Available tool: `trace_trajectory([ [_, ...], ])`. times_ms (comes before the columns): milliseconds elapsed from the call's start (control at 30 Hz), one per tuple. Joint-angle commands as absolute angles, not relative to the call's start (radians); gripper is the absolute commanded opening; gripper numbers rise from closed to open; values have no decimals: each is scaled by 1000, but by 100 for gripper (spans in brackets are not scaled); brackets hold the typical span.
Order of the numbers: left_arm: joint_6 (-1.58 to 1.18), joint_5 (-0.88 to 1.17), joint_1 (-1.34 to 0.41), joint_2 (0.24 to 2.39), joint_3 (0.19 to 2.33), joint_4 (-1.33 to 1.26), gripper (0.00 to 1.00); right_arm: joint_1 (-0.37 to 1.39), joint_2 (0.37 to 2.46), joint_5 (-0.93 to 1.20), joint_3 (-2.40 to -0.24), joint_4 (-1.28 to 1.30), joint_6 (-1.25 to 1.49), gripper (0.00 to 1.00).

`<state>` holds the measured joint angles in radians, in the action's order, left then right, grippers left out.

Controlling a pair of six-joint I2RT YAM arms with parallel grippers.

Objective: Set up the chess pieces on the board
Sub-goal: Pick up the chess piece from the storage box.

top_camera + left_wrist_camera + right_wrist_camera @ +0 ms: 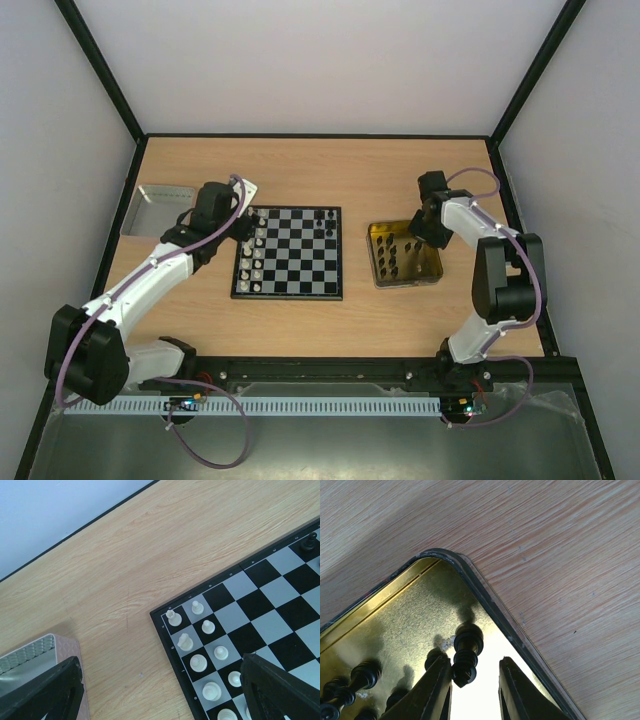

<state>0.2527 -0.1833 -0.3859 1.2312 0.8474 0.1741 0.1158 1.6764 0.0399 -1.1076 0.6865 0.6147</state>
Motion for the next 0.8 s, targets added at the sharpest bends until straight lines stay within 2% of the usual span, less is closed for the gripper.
trace_trajectory([
  [0,242,-181,-385,1204,853,191,87,110,1703,39,-1117,683,622,23],
  [200,243,-186,-385,1201,857,195,87,108,1713,41,-1122,682,622,22],
  [333,244,-188,-386,1203,857,198,87,108,1708,40,-1117,682,622,14],
  [567,245,-189,-385,1203,860,201,87,107,1710,42,-1112,680,622,9],
  [767,245,-189,-385,1204,860,202,87,106,1719,55,-1111,678,624,10],
])
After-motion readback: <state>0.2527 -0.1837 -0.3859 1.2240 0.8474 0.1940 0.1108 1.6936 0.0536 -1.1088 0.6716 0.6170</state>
